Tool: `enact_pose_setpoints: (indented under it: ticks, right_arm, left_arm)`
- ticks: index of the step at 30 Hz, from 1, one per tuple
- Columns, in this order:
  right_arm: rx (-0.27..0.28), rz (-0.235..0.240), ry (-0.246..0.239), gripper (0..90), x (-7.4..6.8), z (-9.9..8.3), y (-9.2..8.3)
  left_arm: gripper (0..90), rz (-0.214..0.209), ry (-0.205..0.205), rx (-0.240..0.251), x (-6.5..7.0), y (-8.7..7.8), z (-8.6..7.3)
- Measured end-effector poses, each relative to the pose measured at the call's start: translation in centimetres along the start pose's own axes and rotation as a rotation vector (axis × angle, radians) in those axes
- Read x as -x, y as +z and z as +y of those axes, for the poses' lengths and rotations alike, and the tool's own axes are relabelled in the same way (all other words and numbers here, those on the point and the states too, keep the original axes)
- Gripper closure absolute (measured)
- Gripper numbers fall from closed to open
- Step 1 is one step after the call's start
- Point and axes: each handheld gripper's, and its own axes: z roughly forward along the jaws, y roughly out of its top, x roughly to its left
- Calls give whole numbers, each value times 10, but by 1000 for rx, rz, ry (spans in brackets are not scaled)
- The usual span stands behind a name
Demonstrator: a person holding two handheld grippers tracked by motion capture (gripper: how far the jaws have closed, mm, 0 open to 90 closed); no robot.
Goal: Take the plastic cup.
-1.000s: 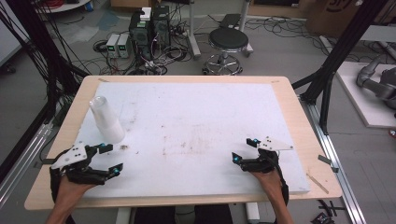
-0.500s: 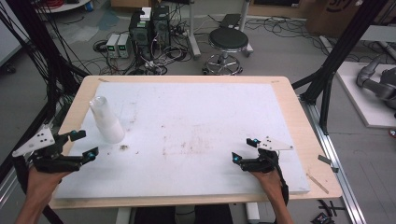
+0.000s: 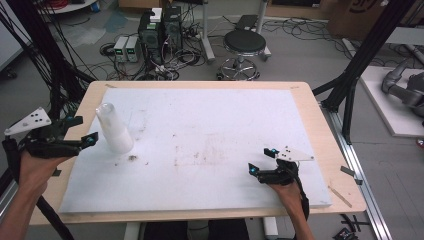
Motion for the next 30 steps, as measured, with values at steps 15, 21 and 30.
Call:
enact_pose_setpoints:
  ticks: [15,21,30]
  right_arm:
    - [1,2,1,127,0,0,0]
    - [-1,1,3,127,0,0,0]
    - [0,1,6,127,0,0,0]
  left_arm:
    - [149,5,-31,-118,-24,36,27]
    - [149,7,-37,-183,-28,48,29]
    - [150,10,-22,-277,-23,67,26]
